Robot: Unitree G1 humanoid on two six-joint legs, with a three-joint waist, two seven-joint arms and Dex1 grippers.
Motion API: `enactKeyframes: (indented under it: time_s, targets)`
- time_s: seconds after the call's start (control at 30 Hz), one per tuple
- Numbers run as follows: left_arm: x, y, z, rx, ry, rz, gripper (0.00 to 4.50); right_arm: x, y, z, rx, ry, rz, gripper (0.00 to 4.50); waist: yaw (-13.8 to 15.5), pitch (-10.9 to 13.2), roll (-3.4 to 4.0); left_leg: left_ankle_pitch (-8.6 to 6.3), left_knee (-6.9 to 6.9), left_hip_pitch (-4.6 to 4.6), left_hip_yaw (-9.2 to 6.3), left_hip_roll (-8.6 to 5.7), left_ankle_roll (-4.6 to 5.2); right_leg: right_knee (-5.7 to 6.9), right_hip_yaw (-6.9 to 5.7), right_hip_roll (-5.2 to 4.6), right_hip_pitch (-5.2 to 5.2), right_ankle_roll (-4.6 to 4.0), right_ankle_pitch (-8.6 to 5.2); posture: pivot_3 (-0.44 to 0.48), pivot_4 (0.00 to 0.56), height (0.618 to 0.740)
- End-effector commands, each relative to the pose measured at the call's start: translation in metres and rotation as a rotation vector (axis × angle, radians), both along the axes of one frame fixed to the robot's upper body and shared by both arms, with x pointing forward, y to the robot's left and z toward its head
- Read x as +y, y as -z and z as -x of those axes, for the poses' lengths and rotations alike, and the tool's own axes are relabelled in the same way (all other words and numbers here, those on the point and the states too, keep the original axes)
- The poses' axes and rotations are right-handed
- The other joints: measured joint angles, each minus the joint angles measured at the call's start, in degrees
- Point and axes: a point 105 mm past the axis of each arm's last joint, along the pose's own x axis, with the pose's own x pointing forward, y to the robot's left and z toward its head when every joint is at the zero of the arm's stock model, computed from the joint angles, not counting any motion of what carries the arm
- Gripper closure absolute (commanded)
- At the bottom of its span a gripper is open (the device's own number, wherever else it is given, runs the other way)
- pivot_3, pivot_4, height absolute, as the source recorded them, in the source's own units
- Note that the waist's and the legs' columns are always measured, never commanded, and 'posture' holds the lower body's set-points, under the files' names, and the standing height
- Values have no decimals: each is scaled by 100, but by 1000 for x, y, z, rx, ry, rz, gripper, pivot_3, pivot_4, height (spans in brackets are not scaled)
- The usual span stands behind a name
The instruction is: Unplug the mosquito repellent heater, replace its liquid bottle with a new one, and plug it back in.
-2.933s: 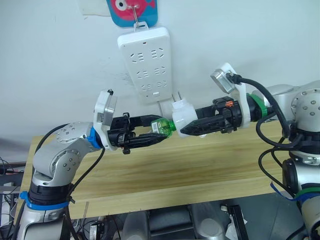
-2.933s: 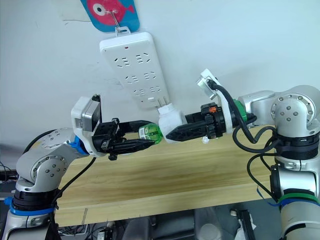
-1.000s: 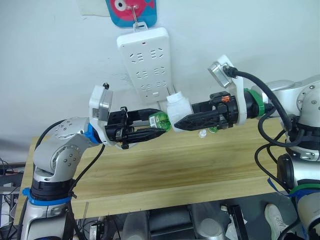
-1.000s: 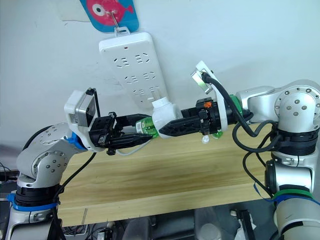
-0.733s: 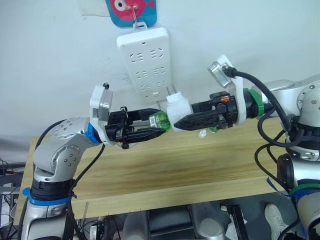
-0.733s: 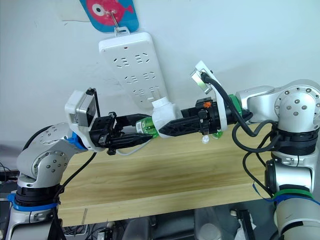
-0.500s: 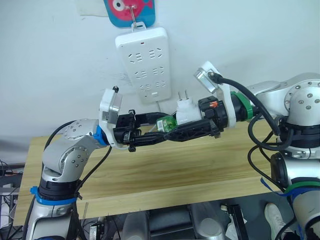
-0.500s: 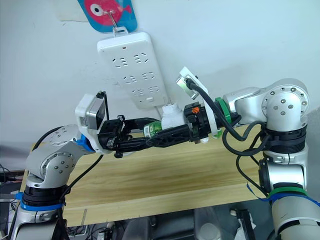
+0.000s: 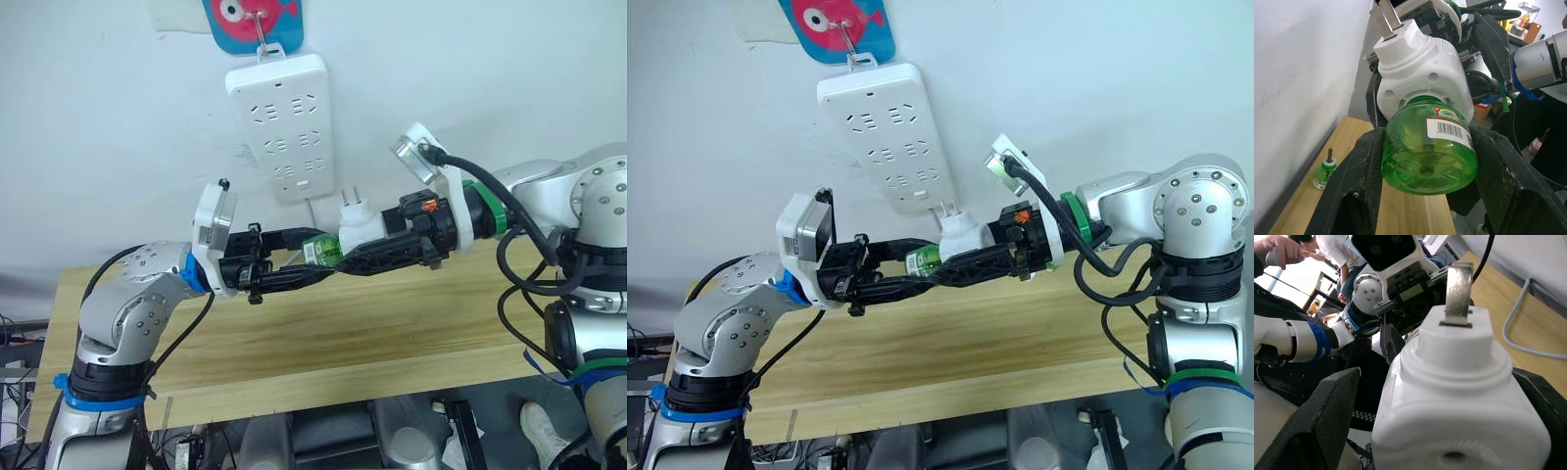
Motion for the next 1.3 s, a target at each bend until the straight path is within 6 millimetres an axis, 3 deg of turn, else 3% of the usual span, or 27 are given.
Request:
enactKeyframes:
  time_s: [0.03, 0.67, 0.9, 1.3]
  targets:
    - [10, -6, 0, -42, -51, 4, 2224, -4, -4, 10, 15, -55, -21, 26, 7, 0, 0, 0, 0, 0, 0, 0, 0, 0, 0, 0, 0, 0, 0, -218, 301, 740]
    - [22, -1, 8, -28, -98, 7, 2224, -27, 2, 7, 108, -8, -42, 26, 60, 0, 0, 0, -1, 0, 0, 0, 0, -3, 0, 0, 1, 0, 0, -201, 308, 740]
    - [26, 2, 12, -18, -106, 24, 2224, -42, 17, 8, 141, 42, -27, 26, 66, 0, 0, -1, -1, 0, 2, 1, 1, -9, 3, 0, -1, 0, 0, -202, 317, 740]
    - [27, 7, 14, -7, -116, 66, 2224, -46, 47, 13, 184, 87, 2, 26, 99, 0, -1, -1, 2, 1, 3, 0, 2, -15, 7, 0, -1, 0, 0, -195, 321, 740]
